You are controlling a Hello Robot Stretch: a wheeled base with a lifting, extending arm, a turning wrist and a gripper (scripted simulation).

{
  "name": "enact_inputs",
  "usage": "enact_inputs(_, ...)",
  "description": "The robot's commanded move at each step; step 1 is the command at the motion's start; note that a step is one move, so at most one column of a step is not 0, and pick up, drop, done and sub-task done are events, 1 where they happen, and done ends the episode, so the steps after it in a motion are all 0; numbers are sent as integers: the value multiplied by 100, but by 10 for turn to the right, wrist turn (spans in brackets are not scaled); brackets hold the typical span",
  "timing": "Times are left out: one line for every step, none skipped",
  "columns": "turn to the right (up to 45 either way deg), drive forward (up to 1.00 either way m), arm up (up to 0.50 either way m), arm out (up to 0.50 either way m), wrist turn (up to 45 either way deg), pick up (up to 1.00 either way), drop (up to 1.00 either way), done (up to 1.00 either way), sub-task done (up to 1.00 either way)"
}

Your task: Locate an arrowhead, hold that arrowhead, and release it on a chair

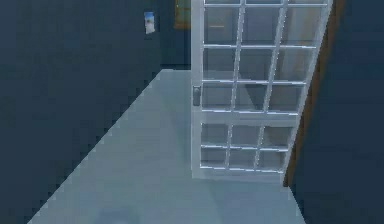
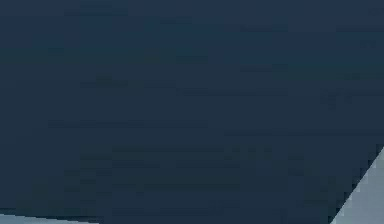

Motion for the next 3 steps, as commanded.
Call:
enact_inputs(-180, 0, 0, 0, 0, 0, 0, 0, 0)
enact_inputs(0, 100, 0, 0, 0, 0, 0, 0, 0)
enact_inputs(-30, 0, 0, 0, 0, 0, 0, 0, 0)
